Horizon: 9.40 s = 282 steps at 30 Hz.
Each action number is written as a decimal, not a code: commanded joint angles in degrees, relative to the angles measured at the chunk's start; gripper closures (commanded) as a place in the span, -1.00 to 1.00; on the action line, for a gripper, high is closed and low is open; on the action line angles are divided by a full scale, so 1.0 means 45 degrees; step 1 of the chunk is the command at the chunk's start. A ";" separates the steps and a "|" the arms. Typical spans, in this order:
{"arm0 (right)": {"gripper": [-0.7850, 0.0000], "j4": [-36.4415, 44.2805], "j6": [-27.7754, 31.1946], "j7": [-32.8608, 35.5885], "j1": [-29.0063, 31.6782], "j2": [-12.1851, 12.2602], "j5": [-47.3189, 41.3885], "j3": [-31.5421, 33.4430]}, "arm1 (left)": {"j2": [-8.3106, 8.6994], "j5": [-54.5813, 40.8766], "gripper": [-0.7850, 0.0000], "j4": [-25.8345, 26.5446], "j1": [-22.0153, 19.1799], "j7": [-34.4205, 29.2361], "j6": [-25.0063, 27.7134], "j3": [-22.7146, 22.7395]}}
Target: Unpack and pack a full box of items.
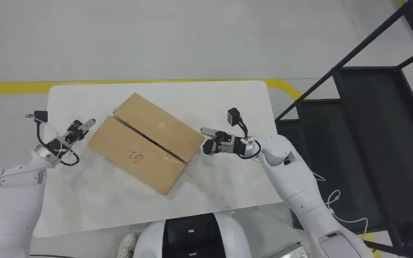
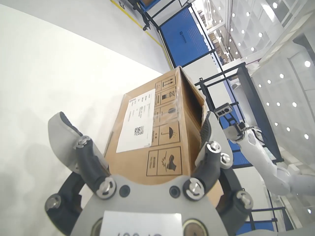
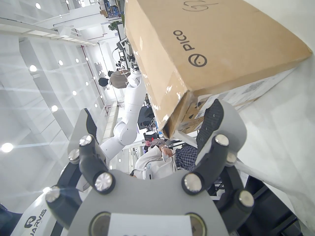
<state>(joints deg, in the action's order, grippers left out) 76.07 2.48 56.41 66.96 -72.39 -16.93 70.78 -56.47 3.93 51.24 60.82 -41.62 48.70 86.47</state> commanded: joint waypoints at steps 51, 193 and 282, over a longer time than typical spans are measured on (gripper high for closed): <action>-1.00 0.2066 0.0833 0.1831 0.1765 0.0714 -0.3432 0.2290 | 0.2127 -0.5760 -1.00 0.4226 0.1497 -0.4968 -0.1860 -0.2266; -1.00 0.5366 0.1137 0.4617 0.3400 0.2624 -0.3836 0.0725 | 0.3969 -1.1688 -1.00 0.5482 0.0400 -0.5987 -0.2883 -0.5944; -1.00 0.4459 -0.1454 -0.4889 -0.1262 0.1251 0.2448 -0.5529 | 0.3804 -1.1400 -1.00 0.5419 0.1250 -0.7672 -0.4561 -0.1473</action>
<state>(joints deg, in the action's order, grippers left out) 96.13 -4.06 34.41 61.28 -66.76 -5.91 45.90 -39.35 -47.37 75.61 66.43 -76.14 28.18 79.84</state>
